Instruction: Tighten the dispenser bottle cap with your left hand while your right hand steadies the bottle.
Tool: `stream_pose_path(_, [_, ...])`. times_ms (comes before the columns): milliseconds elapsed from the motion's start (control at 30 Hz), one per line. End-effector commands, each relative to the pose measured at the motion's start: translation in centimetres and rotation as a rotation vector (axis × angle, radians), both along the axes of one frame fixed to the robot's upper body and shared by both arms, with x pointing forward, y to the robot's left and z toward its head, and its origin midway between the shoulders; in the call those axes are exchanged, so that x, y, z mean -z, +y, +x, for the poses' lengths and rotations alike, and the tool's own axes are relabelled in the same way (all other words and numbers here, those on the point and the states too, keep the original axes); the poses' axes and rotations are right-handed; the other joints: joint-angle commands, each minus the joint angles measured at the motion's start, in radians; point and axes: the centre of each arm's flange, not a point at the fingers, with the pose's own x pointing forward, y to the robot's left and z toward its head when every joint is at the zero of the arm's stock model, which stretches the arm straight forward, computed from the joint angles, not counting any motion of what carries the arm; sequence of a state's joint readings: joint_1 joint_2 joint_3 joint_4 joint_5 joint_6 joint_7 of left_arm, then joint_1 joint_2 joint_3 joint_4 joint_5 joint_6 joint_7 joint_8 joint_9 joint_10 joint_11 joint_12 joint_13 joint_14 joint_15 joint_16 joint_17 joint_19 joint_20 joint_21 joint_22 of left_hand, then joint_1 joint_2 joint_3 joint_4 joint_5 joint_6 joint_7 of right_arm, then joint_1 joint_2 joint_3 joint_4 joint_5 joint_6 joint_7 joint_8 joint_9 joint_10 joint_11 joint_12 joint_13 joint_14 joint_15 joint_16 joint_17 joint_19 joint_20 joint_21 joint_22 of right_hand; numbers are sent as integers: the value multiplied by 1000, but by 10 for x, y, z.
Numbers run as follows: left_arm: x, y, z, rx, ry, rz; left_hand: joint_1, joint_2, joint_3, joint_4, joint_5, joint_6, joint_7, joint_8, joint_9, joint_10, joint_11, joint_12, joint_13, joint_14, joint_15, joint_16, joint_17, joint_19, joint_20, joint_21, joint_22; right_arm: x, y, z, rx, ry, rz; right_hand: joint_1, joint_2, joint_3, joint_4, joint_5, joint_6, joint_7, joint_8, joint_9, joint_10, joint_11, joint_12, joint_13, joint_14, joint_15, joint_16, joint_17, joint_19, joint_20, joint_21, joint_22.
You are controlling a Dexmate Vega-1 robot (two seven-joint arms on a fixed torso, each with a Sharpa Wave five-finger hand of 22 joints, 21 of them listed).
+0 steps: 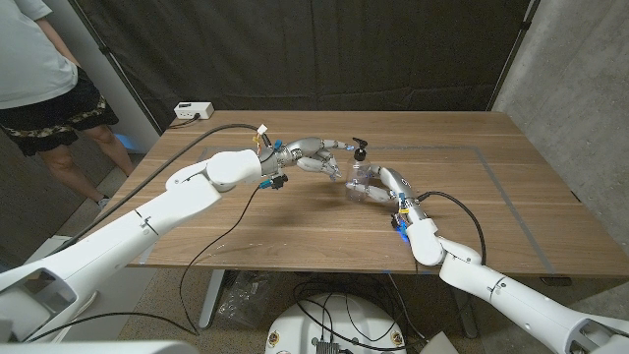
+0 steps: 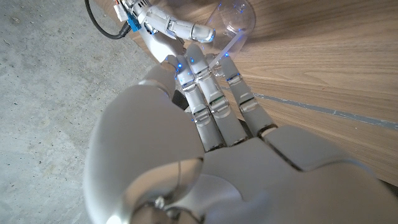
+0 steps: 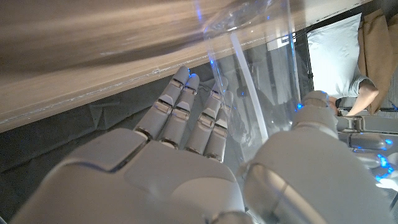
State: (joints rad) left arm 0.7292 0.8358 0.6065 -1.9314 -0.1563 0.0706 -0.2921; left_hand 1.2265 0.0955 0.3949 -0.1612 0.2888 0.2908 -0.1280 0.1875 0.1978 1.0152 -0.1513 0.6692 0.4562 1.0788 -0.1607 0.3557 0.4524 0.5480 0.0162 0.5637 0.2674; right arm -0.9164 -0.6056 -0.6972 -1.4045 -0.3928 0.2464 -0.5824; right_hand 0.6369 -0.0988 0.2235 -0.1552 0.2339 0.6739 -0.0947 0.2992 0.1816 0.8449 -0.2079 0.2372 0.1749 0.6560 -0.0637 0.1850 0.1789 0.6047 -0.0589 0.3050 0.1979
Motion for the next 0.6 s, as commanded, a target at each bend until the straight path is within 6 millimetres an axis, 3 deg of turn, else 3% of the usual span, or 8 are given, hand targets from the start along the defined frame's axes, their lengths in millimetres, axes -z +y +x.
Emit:
stream_pose_path(33, [-1,-14,27,34,62,26,15,8,8,5,7,2,2,5,3,8,-4,34,107,11,2,-1,3,-7,1,10,4,1,-6,-4,5,-3,7,143,147,23,19,-3,139,-128,2,3,10,-3,6,4,3,-41,-1,5,2,-17,0,1])
stream_pose_path(233, [-16,-36,53,111,74,72,10,7,8,8,8,3,4,6,3,7,-7,36,106,12,2,-2,6,-10,2,15,5,1,-11,-8,19,-8,21,143,148,23,19,-4,142,-128,1,3,10,-3,5,4,4,-39,0,5,2,-17,0,1])
stream_pose_path(367, [-42,-53,74,135,48,156,11,6,7,8,9,3,4,5,3,4,-9,37,106,13,1,-1,10,-14,0,18,5,1,-12,-10,21,-11,23,144,148,23,20,-5,143,-128,0,3,11,-2,4,4,4,-39,0,5,3,-17,1,1])
stream_pose_path(500, [-59,-49,99,131,107,160,12,6,8,8,10,2,3,5,3,4,-8,37,103,13,-1,-2,12,-16,0,20,6,0,-12,-10,19,-10,22,144,149,23,20,-5,144,-128,-1,3,11,-2,3,4,5,-40,0,5,4,-17,1,1])
stream_pose_path(600, [-57,-39,98,110,115,150,12,6,8,8,10,1,5,5,3,2,-7,38,104,13,-2,-1,16,-19,1,22,6,1,-12,-8,19,-6,23,144,149,22,20,-6,144,-128,-2,3,12,-2,3,4,5,-40,0,5,4,-17,1,1])
